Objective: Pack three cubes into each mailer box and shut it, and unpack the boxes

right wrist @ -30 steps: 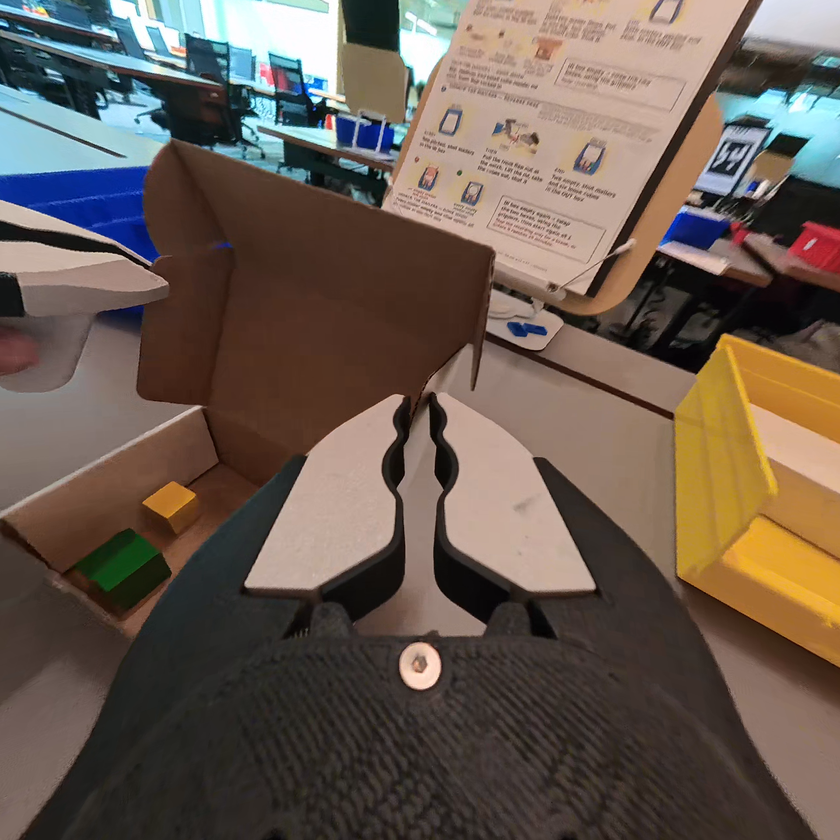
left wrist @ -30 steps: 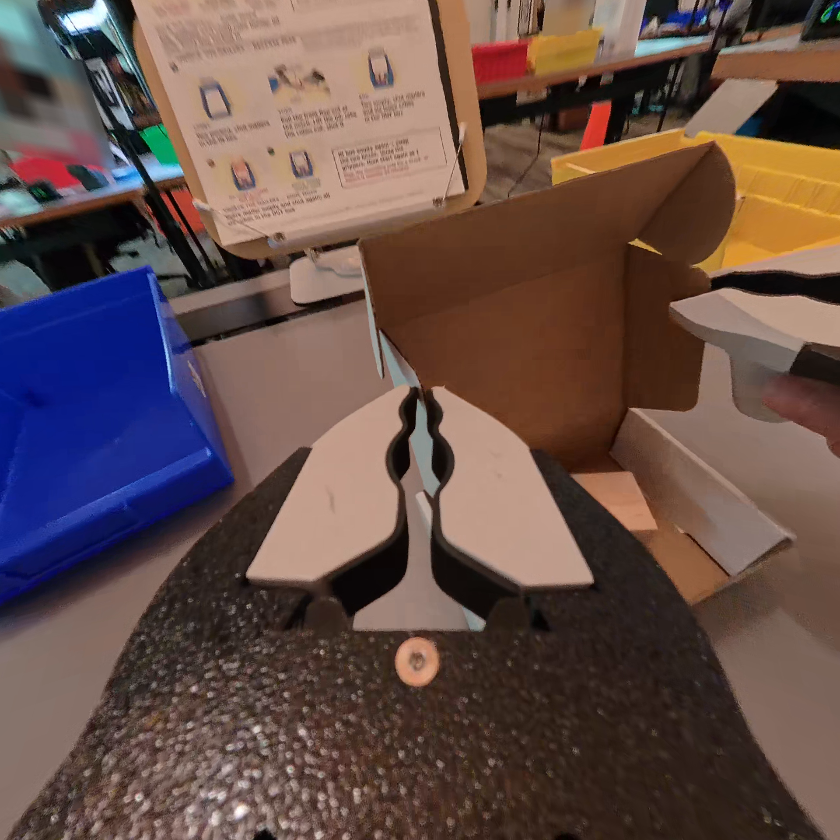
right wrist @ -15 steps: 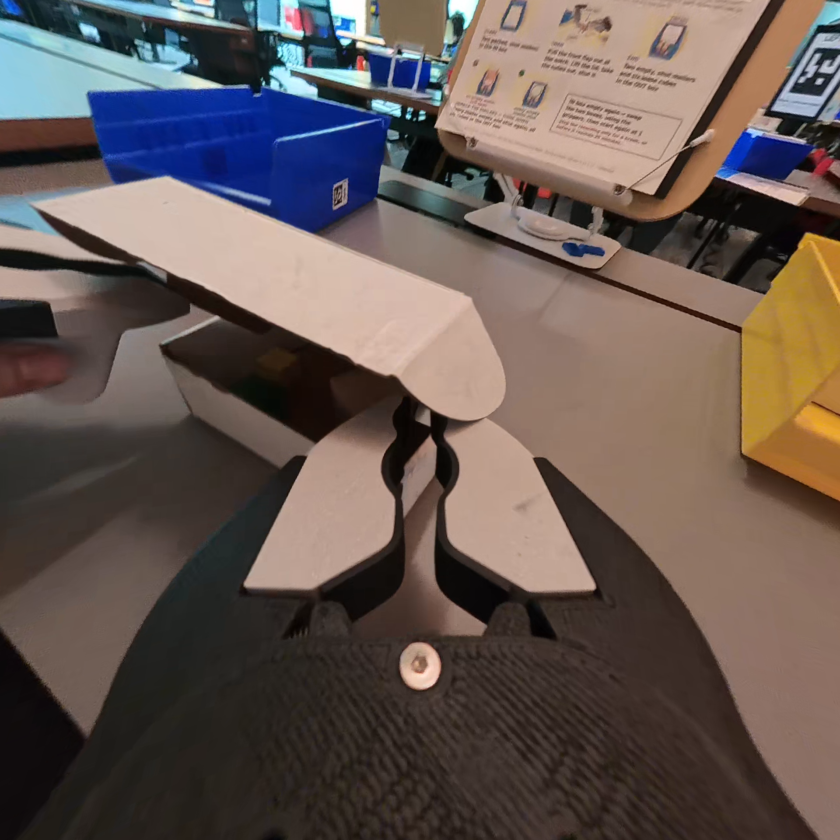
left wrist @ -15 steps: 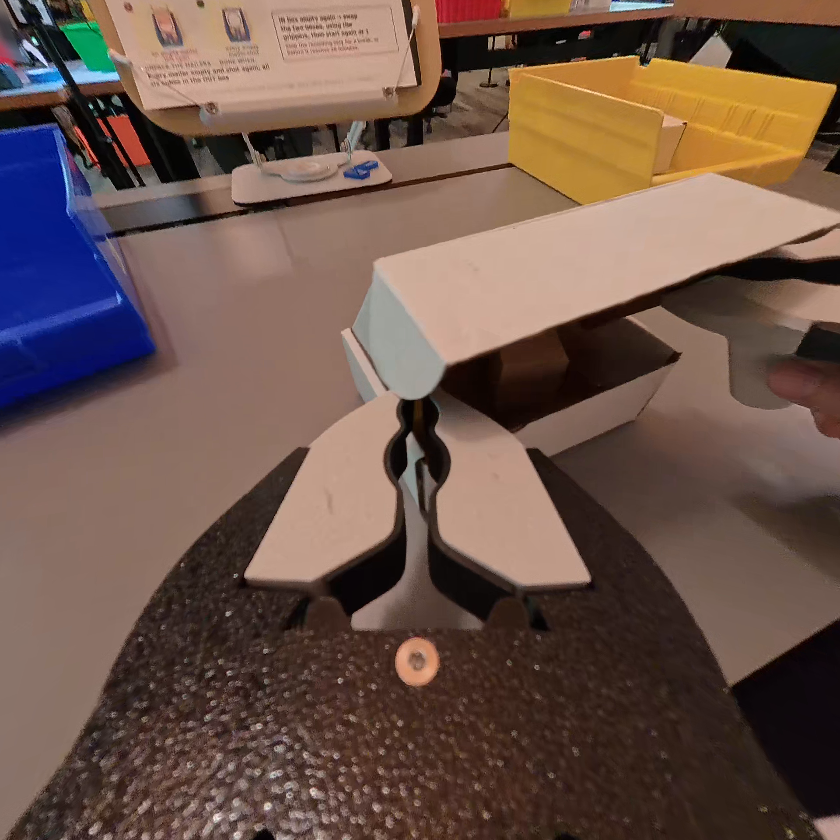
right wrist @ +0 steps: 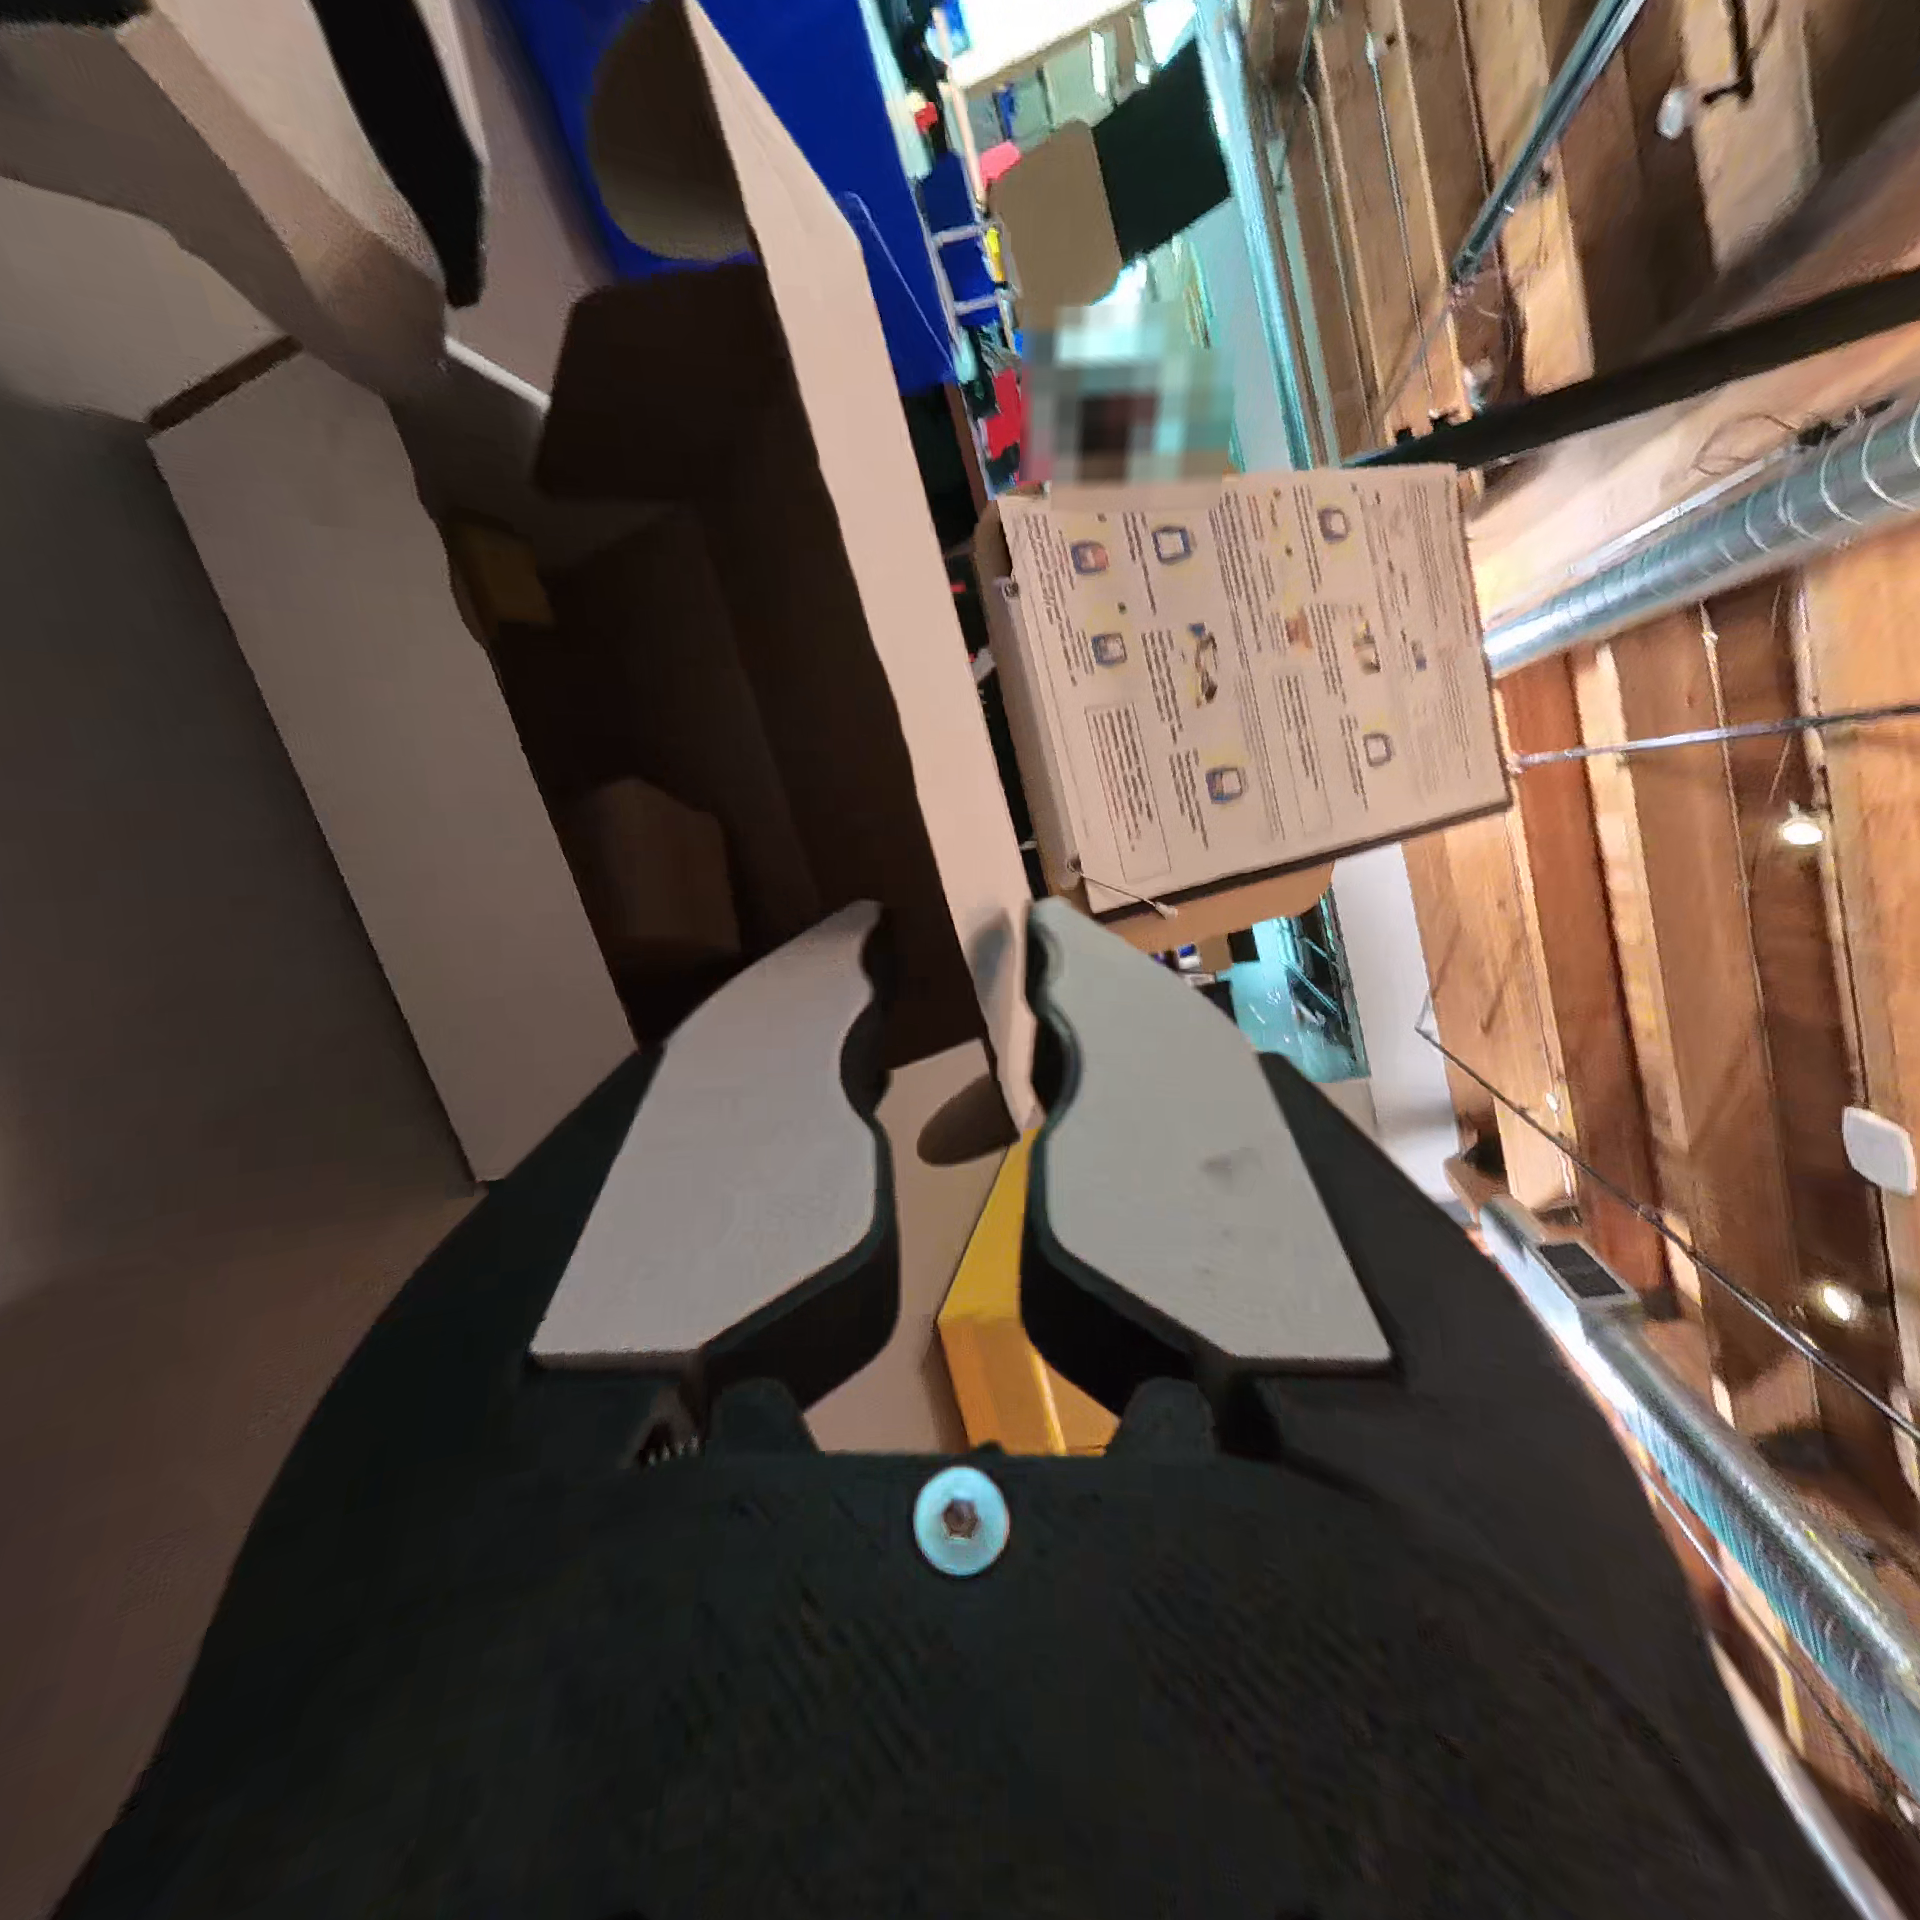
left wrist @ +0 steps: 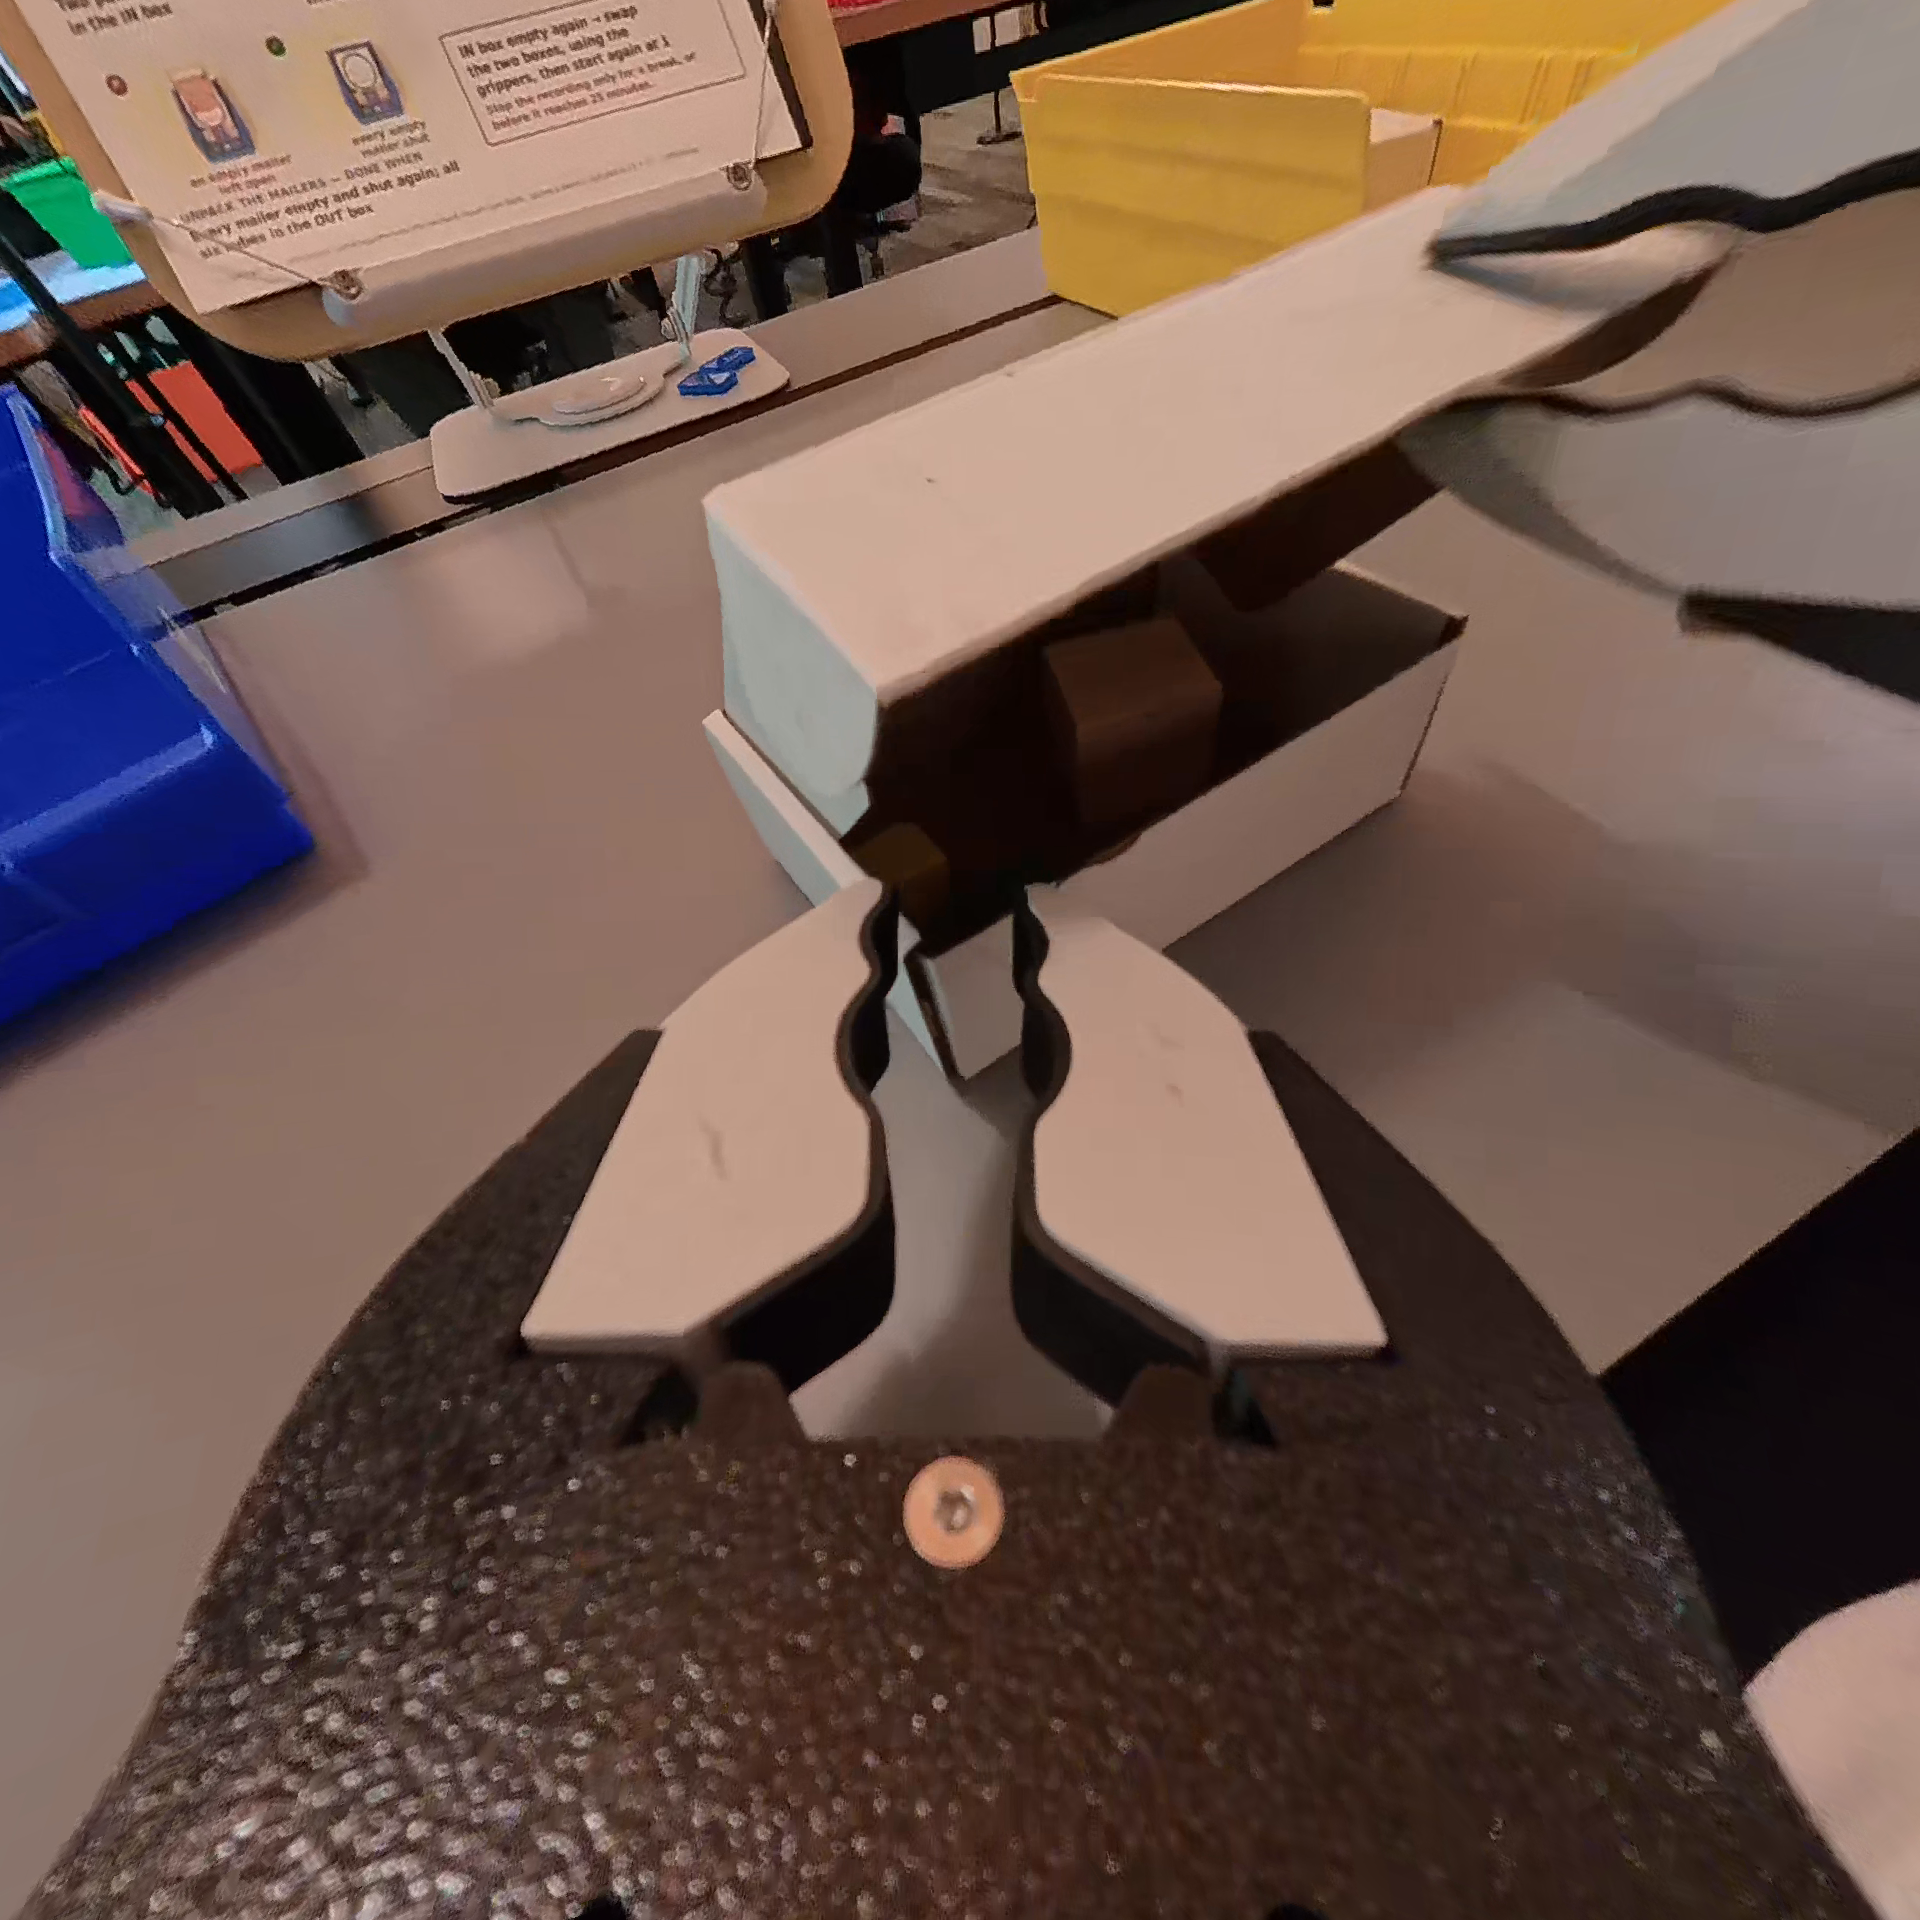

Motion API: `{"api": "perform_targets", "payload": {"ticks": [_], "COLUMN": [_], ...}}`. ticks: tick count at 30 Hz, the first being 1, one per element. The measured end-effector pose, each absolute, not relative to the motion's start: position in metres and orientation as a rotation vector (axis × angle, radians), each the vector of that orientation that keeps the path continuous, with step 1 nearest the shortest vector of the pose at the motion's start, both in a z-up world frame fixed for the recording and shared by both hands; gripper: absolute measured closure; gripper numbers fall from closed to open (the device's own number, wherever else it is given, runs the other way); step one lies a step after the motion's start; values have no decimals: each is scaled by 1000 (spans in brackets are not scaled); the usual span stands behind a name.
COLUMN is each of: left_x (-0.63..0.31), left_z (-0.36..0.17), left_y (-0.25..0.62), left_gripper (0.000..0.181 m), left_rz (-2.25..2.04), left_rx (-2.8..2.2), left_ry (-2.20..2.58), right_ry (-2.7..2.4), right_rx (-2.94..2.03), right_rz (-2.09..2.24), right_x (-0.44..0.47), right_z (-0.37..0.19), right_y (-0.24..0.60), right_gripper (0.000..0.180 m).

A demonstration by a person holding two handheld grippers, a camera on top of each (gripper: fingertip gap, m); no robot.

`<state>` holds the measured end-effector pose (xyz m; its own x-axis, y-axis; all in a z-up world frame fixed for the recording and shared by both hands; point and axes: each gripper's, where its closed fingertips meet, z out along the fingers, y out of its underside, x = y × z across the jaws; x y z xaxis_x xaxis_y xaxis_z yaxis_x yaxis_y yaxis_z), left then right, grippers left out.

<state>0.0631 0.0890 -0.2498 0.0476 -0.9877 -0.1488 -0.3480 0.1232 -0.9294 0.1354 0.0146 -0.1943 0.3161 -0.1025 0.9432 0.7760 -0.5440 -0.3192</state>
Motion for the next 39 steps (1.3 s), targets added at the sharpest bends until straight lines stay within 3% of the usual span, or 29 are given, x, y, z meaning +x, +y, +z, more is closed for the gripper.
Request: {"api": "perform_targets", "payload": {"ticks": [5, 13, 16, 18, 25, 32, 37, 39], "left_x": [47, 36, 54, 73, 119, 115, 114, 115], "left_z": [-251, -202, -187, -194, -251, -257, -258, -258], "left_y": [101, 77, 95, 109, 123, 122, 122, 122], "left_gripper": [155, 148, 163, 181, 181, 181, 181, 181], "left_rz": [-827, -1266, -1175, -1067, -897, -762, -710, -736], "left_rx": [-1339, -1155, -1136, -1141, -1131, -1041, -1012, -1037], "left_ry": [1528, 1672, 1631, 1659, 1909, 1920, 1906, 1884], "right_ry": [-719, -779, -802, -788, -657, -674, -589, -367], "right_rx": [-1885, -2097, -2102, -2105, -2069, -2084, -1958, -1864], "right_rz": [-1175, -865, -875, -868, -750, -505, -204, -204], "right_x": [125, 112, 111, 111, 109, 91, 73, 101], "right_z": [-199, -244, -252, -254, -255, -268, -221, -186], "right_y": [14, 4, 9, 11, 11, 1, -5, 2], "right_gripper": [176, 174, 171, 170, 166, 156, 153, 163]}}
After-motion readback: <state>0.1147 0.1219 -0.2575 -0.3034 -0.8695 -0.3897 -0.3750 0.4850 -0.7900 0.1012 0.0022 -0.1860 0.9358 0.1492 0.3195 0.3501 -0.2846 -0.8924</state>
